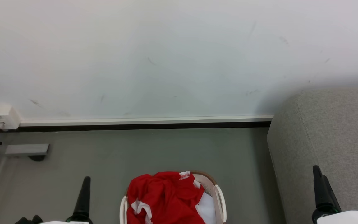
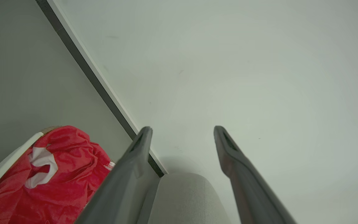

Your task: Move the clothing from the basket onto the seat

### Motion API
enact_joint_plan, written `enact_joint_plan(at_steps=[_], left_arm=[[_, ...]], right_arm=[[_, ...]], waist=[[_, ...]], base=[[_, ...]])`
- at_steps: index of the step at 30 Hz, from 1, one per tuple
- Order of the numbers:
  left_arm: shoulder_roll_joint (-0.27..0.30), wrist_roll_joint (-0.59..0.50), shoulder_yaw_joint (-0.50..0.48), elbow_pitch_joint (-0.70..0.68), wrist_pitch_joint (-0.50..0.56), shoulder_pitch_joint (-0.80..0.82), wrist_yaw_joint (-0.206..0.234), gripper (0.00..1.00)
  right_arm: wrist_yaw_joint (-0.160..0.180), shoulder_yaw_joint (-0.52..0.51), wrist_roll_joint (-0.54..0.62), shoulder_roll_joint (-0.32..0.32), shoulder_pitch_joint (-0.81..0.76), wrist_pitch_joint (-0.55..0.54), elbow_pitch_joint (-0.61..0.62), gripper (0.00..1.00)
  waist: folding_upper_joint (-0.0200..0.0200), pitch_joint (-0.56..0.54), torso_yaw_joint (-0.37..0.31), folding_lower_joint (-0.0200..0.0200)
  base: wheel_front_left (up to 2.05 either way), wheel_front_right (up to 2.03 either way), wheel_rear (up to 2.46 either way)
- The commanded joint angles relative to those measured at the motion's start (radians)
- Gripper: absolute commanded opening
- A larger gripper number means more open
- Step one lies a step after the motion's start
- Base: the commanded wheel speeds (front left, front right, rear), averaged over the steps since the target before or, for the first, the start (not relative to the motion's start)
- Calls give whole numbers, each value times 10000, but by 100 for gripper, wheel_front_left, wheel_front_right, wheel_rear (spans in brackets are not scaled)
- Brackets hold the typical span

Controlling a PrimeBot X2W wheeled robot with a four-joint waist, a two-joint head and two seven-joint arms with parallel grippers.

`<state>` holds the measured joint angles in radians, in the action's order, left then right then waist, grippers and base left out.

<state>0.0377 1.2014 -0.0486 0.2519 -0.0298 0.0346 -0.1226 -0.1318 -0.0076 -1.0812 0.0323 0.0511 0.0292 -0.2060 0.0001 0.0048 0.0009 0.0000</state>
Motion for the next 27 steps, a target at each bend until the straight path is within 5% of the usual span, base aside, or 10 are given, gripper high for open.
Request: enact_joint_plan(at_steps=[1,13,27], left_arm=[[74,-287,2,-159,-93,33,-22,100],[90,-3031,-31,-566,-508,-113,114,100],[323,-6075,233,-1001,-944,-416,432,100]], right_arm=[[6,47,385,93,46,97,191,100],[7,431,3456,120,-15,511,124,100],[10,613,5592,145,-32,943,-92,100]], waist=[[-1,1,-1,0],[-1,19,-1,0],[-1,15,7,0]], base=[[0,0,0],[0,0,0],[0,0,0]])
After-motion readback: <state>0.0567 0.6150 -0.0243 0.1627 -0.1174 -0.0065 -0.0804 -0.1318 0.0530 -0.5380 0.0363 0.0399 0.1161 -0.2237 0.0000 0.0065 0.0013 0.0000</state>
